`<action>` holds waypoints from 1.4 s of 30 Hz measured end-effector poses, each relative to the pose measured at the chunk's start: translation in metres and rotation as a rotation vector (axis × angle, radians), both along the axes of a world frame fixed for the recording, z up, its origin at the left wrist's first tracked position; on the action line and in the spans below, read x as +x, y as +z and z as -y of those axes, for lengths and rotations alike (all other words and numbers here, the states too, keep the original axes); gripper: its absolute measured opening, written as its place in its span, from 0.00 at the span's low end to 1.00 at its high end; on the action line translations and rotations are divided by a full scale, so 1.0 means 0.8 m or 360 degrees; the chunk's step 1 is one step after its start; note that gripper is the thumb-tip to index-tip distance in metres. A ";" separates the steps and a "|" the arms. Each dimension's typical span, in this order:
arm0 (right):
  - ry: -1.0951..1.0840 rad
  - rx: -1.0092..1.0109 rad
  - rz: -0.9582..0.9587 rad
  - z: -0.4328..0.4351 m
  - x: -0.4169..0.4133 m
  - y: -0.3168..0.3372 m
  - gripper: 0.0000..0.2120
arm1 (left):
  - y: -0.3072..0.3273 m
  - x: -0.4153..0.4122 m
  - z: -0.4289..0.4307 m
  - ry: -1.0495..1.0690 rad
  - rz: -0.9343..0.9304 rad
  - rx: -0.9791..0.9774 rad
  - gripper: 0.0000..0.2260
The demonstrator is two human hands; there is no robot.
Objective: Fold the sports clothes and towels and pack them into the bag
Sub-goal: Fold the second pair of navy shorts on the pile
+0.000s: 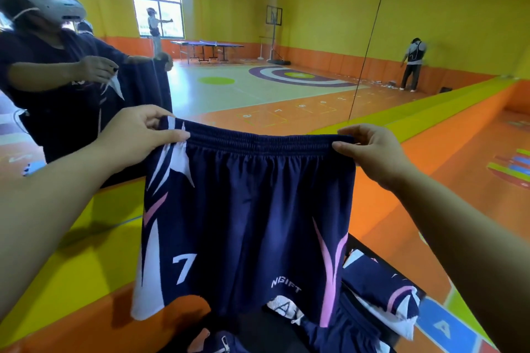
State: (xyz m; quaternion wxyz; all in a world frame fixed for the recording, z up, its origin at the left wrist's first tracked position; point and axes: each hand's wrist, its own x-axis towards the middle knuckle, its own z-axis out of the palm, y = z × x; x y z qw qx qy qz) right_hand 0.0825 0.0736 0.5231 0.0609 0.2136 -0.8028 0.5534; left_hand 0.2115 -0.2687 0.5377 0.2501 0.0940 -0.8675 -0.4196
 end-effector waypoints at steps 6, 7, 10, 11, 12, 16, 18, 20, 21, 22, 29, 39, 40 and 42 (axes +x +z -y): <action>-0.0229 0.0346 0.0213 0.015 0.001 -0.026 0.08 | -0.028 -0.018 -0.015 0.0110 0.0278 0.0145 0.12; -0.0256 0.0405 0.0204 0.017 0.001 -0.030 0.08 | -0.034 -0.020 -0.017 0.0123 0.0306 0.0158 0.13; -0.0340 0.0429 0.0191 0.025 0.005 -0.039 0.03 | -0.051 -0.027 -0.028 0.0153 0.0356 0.0194 0.17; -0.0359 0.0422 0.0188 0.028 0.006 -0.042 0.04 | -0.055 -0.029 -0.034 0.0160 0.0373 0.0215 0.18; -0.0371 0.0435 0.0192 0.033 0.008 -0.045 0.04 | -0.058 -0.032 -0.040 0.0148 0.0389 0.0251 0.19; -0.0301 0.0501 0.0186 0.057 0.021 -0.053 0.07 | -0.070 -0.044 -0.076 0.0033 0.0485 0.0271 0.14; -0.0227 0.0451 0.0180 0.066 0.026 -0.057 0.09 | -0.077 -0.048 -0.095 -0.0067 0.0518 0.0213 0.13; -0.0105 0.0393 0.0150 0.072 0.031 -0.059 0.08 | -0.083 -0.050 -0.106 -0.0175 0.0509 0.0135 0.15; -0.0034 0.0403 0.0112 0.071 0.032 -0.059 0.05 | -0.085 -0.051 -0.106 -0.0211 0.0510 0.0068 0.14; 0.0020 0.0450 0.0050 0.069 0.034 -0.059 0.04 | -0.086 -0.050 -0.104 -0.0231 0.0501 -0.0026 0.13; -0.0229 0.0694 -0.0241 0.019 0.026 -0.058 0.14 | -0.085 -0.031 -0.023 0.0026 0.0206 -0.0306 0.12; -0.0311 0.0364 -0.1054 0.010 0.038 -0.078 0.09 | -0.084 -0.024 0.013 0.0232 -0.0337 -0.0931 0.13; -0.0322 0.0317 -0.1124 0.010 0.037 -0.080 0.10 | -0.082 -0.023 0.011 0.0263 -0.0386 -0.0942 0.13; -0.0345 0.0227 -0.1158 0.011 0.038 -0.079 0.11 | -0.078 -0.021 0.001 0.0289 -0.0498 -0.0972 0.13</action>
